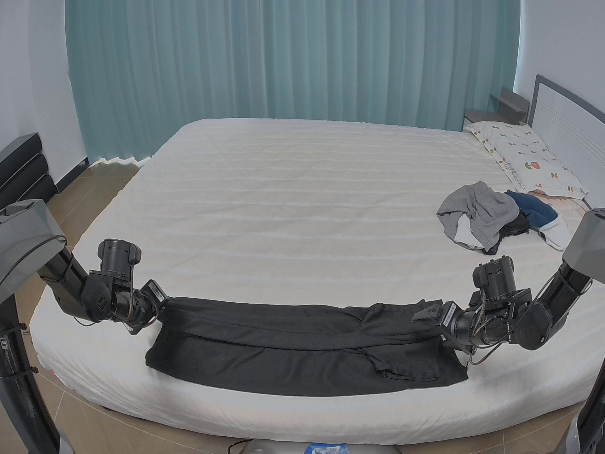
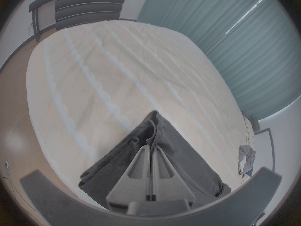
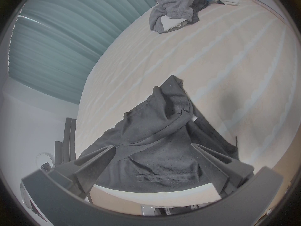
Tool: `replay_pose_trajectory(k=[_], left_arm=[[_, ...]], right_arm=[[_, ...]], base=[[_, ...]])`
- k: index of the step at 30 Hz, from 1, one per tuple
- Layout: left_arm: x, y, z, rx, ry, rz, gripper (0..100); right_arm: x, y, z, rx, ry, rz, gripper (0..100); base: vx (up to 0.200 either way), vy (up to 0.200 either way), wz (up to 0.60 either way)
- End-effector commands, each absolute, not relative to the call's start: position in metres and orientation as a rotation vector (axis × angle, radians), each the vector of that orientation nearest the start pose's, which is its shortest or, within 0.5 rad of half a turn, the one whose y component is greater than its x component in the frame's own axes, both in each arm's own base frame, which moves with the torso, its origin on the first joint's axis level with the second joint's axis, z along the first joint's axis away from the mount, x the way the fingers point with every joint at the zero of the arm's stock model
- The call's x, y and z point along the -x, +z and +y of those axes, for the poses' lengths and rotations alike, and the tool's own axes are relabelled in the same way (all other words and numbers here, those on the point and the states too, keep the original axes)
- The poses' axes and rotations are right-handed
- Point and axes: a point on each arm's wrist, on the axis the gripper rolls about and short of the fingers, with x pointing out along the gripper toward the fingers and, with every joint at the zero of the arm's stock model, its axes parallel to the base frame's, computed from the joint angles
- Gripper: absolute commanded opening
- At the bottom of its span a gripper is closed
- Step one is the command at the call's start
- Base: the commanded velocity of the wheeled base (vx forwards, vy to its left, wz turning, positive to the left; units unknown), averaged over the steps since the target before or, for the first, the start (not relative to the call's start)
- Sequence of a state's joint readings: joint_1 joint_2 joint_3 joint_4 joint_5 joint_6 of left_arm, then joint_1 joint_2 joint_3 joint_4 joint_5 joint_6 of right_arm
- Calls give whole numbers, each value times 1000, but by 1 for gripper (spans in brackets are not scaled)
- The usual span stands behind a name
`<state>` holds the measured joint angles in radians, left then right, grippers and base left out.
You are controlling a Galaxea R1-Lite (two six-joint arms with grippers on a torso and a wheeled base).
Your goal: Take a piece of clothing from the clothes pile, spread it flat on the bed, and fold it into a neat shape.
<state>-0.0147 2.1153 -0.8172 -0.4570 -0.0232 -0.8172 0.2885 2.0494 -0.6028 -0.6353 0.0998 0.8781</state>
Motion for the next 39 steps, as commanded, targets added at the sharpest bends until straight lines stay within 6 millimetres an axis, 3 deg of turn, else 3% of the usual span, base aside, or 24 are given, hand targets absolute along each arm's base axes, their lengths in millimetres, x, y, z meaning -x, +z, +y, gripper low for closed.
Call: replay_pose_trajectory(k=[1,14,21,30,33,39], left_arm=[[-346,39,-2,794,299,737,0],[-347,41,-3,847,284,685,0],[-347,40,-4,846,282,688,0],[-346,40,-4,845,283,691,0],[-347,40,-4,846,280,689,0],[-347,41,-4,846,280,687,0]], right_arm=[[-299,19,96,-738,-53,910,100],[-310,18,107,-785,-90,876,100],[-315,22,126,-820,-135,903,100],[-321,10,127,-807,-182,907,100],[-324,-4,127,-762,-233,895,100],[-332,3,129,-774,-215,858,100]], base=[[0,0,0],[0,0,0],[0,0,0],[0,0,0],[0,0,0],[0,0,0]])
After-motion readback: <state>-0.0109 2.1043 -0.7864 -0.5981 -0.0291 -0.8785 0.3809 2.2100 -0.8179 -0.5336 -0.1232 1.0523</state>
